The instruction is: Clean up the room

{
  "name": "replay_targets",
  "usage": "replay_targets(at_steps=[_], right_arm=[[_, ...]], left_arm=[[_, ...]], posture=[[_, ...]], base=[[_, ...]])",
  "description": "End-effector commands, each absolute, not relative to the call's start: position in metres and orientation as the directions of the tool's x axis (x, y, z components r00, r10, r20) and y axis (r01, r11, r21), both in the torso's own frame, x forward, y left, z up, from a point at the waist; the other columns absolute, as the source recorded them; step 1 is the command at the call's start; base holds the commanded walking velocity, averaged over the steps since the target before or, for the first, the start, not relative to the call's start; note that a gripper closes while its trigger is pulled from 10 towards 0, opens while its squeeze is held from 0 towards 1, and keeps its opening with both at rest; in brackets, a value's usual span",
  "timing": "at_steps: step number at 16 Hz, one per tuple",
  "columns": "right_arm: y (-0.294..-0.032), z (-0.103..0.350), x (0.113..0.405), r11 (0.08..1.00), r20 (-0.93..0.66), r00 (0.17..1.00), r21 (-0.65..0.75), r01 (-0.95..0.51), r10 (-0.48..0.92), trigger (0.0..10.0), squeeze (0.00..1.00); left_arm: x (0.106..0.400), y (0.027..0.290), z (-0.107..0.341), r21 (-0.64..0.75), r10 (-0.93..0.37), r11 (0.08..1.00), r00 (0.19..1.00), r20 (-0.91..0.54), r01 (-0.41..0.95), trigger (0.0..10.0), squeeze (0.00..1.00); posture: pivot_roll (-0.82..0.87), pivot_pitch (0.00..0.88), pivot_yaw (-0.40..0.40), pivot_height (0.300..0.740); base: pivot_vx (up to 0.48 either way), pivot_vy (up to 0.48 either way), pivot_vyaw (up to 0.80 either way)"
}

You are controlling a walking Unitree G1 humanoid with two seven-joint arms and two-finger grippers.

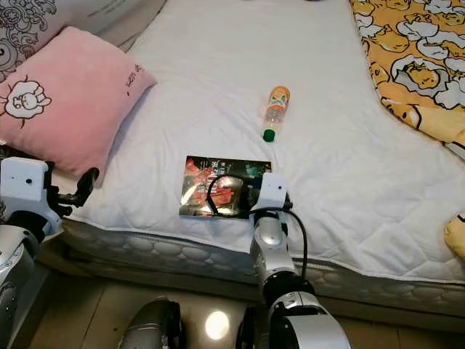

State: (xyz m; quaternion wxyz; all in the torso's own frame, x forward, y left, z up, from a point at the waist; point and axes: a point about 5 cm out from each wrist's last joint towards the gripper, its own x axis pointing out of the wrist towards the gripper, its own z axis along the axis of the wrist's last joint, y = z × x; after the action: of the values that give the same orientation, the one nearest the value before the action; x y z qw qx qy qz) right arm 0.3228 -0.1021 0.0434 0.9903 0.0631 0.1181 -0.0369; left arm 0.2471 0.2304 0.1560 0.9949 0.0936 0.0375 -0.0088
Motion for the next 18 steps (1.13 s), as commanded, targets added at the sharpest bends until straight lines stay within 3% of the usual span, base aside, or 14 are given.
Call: replay_targets(at_steps=[1, 5, 9, 10, 11, 18], right_arm=[[-0.097, 0.036, 0.320, 0.985, -0.288, 0.957, 0.162, 0.064, -0.014, 10.0, 0.00], [-0.086, 0.037, 0.323, 0.982, -0.309, 0.947, 0.185, -0.028, 0.085, 10.0, 0.00], [-0.085, 0.028, 0.320, 0.965, -0.382, 0.919, 0.263, 0.004, 0.100, 10.0, 0.00], [-0.081, 0.025, 0.318, 0.942, -0.411, 0.903, 0.335, 0.023, 0.125, 3.6, 0.00], [-0.078, 0.026, 0.319, 0.932, -0.414, 0.899, 0.362, 0.019, 0.143, 0.0, 0.00], [-0.079, 0.031, 0.320, 0.951, -0.359, 0.918, 0.304, -0.052, 0.165, 0.0, 0.00]], left_arm=[[0.245, 0.234, 0.156, 0.190, 0.002, 0.982, 0.997, -0.080, 0.013, 10.0, 0.00], [0.246, 0.234, 0.156, 0.191, 0.004, 0.982, 0.997, -0.080, 0.012, 10.0, 0.00], [0.246, 0.233, 0.156, 0.191, 0.002, 0.981, 0.997, -0.082, 0.014, 10.0, 0.00], [0.247, 0.233, 0.156, 0.193, 0.001, 0.981, 0.997, -0.081, 0.015, 10.0, 0.00], [0.247, 0.234, 0.156, 0.194, 0.001, 0.981, 0.997, -0.081, 0.015, 10.0, 0.00], [0.249, 0.231, 0.154, 0.188, -0.002, 0.982, 0.997, -0.075, 0.016, 10.0, 0.00]], posture=[[0.18, 0.150, 0.006, 0.685], [0.18, 0.151, 0.007, 0.685], [0.18, 0.154, 0.011, 0.685], [0.19, 0.155, 0.012, 0.685], [0.19, 0.154, 0.012, 0.685], [0.17, 0.120, -0.005, 0.685]], base=[[0.000, 0.000, 0.00], [0.000, 0.000, 0.00], [0.000, 0.000, 0.00], [0.000, 0.000, 0.00], [0.000, 0.000, 0.00], [0.000, 0.000, 0.00]])
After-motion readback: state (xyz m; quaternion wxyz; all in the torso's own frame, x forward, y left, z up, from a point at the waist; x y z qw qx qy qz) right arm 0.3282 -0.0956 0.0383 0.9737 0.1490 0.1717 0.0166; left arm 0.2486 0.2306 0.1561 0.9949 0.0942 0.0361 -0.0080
